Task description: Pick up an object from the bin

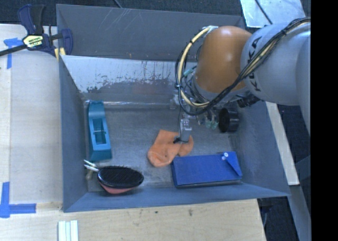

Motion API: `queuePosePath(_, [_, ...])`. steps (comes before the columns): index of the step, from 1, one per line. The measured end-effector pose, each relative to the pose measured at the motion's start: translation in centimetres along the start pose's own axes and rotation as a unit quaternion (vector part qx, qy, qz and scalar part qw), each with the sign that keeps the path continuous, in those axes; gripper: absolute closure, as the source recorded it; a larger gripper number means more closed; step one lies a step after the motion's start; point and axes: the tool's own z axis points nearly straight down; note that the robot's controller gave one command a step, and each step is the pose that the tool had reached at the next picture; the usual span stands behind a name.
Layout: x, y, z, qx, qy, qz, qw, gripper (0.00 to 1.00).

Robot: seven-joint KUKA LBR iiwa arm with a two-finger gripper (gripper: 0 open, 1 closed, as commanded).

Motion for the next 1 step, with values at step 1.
queuePosePath(1, [0.25, 0.1, 3.48, 0.0, -0.002, -0.031, 0.9995, 0.0])
